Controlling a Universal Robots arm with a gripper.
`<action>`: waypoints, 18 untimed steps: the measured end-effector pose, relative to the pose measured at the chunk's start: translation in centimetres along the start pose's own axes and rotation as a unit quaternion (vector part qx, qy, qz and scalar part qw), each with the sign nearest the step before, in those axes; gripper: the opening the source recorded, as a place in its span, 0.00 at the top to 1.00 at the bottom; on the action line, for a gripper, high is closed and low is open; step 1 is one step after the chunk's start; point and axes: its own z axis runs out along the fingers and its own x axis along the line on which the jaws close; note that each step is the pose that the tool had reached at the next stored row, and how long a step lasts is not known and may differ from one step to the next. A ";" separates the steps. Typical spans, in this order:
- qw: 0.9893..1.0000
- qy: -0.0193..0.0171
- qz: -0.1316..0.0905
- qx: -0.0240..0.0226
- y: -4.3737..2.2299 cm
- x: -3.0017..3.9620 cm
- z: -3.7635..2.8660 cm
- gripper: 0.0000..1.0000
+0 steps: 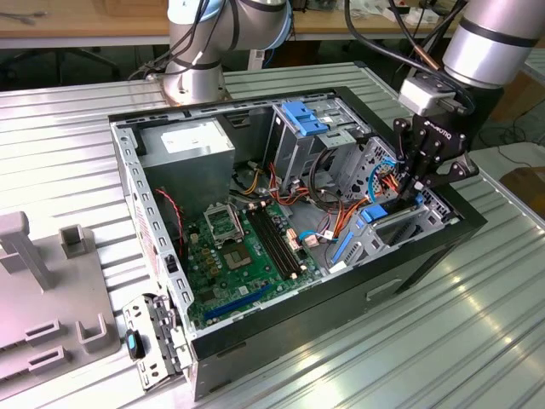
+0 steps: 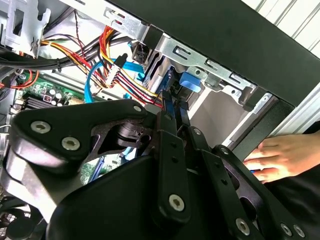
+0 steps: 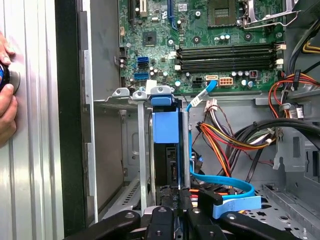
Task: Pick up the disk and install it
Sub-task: 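Insert the first disk wire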
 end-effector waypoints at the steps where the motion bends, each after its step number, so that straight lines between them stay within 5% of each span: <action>1: 1.000 0.000 0.000 0.000 0.00 0.00 0.02 0.83; 8: 1.000 -0.001 -0.001 0.000 0.00 -0.02 0.25 0.83; 18: 1.000 -0.003 -0.002 0.000 -0.02 0.04 -0.26 0.83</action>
